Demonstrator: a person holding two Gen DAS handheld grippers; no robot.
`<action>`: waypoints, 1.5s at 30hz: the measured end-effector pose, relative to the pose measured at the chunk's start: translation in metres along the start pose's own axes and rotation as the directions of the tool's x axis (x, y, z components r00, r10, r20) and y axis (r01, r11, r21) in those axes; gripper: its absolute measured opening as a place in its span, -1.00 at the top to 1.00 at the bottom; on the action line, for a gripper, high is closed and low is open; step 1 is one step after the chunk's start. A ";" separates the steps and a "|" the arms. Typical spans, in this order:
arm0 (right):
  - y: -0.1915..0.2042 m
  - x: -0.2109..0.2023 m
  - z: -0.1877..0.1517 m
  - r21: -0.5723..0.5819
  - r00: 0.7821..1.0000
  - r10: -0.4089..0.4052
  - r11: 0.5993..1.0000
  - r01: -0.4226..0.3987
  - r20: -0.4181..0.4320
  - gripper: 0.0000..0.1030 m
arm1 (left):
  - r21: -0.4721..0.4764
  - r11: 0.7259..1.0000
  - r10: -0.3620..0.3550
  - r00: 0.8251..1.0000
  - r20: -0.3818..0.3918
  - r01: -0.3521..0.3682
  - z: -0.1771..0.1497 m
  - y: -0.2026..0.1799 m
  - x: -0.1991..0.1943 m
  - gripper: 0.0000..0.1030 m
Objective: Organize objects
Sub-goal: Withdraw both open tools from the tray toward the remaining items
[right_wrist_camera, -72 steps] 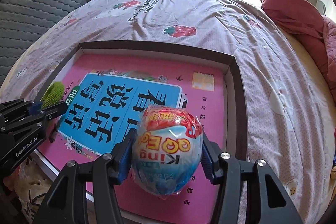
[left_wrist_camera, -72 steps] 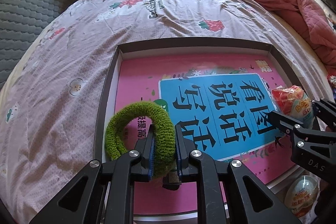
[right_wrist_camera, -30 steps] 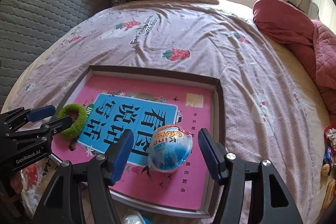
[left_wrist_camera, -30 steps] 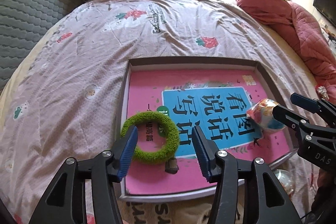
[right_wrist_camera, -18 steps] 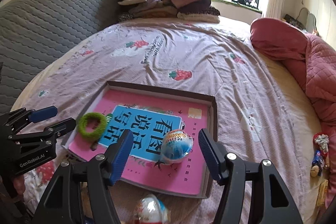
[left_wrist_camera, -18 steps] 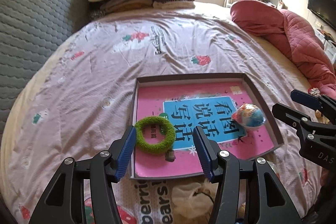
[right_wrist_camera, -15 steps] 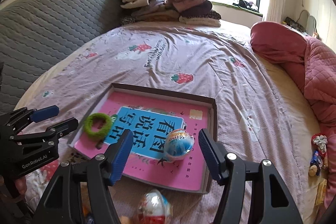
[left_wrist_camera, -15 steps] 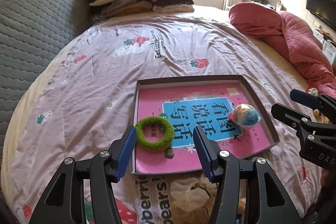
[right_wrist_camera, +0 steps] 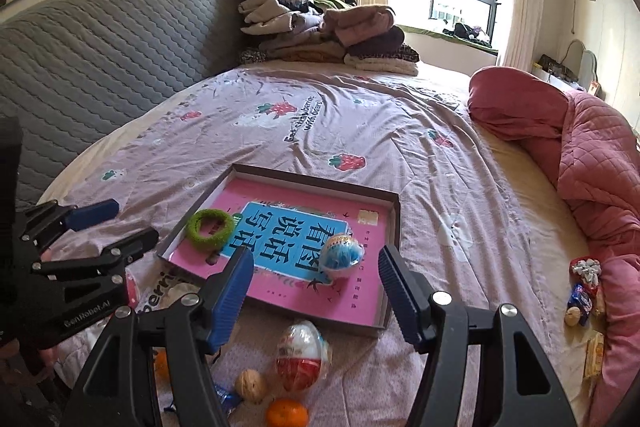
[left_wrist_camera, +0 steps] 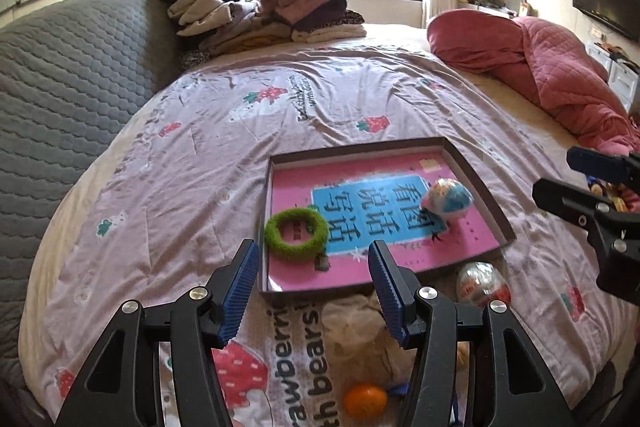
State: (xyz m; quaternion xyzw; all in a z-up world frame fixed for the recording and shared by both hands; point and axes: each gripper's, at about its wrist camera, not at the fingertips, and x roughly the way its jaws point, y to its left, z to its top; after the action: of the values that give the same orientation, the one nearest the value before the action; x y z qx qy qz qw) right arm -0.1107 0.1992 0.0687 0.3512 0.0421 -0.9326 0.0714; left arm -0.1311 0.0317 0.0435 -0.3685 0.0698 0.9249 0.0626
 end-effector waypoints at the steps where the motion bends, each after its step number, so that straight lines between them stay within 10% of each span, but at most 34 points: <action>1: 0.001 -0.003 -0.001 0.000 1.000 0.002 1.000 -0.002 0.001 -0.25 | 0.006 1.000 0.007 1.000 0.001 -0.007 -0.002 -0.001 -0.002 -0.13; 45: 0.021 -0.046 -0.072 0.013 0.999 0.036 0.999 -0.036 -0.016 -0.26 | -0.026 1.000 -0.008 1.000 -0.012 0.008 -0.073 -0.002 -0.047 -0.13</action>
State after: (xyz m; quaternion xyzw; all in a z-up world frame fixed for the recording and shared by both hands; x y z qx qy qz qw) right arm -0.0266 0.1928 0.0449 0.3599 0.0304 -0.9286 0.0856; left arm -0.0476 0.0181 0.0228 -0.3751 0.0566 0.9232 0.0609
